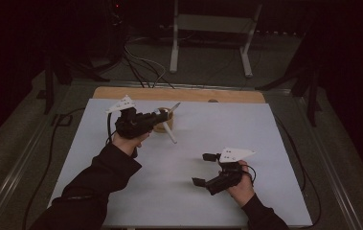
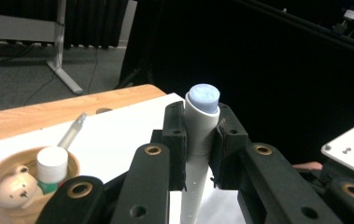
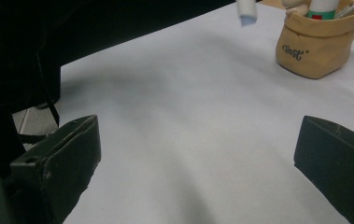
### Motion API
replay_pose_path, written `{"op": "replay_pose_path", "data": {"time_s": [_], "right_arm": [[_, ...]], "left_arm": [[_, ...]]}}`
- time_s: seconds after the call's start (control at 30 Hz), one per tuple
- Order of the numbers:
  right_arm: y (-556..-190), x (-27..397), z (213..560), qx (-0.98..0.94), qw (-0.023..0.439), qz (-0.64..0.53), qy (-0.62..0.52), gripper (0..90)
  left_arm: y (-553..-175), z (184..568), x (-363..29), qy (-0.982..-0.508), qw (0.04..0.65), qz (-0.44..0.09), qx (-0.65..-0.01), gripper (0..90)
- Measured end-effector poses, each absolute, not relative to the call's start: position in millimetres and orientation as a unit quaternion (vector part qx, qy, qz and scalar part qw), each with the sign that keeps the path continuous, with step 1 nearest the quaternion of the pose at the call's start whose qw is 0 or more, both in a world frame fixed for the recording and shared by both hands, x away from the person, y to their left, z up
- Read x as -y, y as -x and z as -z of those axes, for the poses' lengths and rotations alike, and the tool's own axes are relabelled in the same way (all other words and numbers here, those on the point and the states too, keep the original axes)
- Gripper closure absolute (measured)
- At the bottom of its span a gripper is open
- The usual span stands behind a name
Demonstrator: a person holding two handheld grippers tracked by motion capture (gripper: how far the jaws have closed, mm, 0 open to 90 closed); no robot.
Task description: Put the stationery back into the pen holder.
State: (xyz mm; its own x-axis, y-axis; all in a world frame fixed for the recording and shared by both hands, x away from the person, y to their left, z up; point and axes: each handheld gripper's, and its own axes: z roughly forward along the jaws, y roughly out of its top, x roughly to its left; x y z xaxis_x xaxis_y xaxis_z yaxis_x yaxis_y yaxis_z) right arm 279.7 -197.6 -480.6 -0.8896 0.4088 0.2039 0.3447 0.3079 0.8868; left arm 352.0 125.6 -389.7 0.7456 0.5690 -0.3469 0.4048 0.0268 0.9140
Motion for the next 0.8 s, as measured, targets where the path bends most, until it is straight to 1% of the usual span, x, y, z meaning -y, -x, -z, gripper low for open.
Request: {"op": "replay_pose_path", "data": {"time_s": [0.43,0.8], "right_arm": [[-280,199,481,-0.806,0.022,-0.545,-0.232,0.7],[-280,198,482,-0.807,0.013,-0.544,-0.23,0.7]], "left_arm": [[-373,387,-132,-0.682,0.627,-0.097,-0.364,79.2],[-396,384,-144,-0.664,0.624,-0.15,-0.382,79.2]]}}
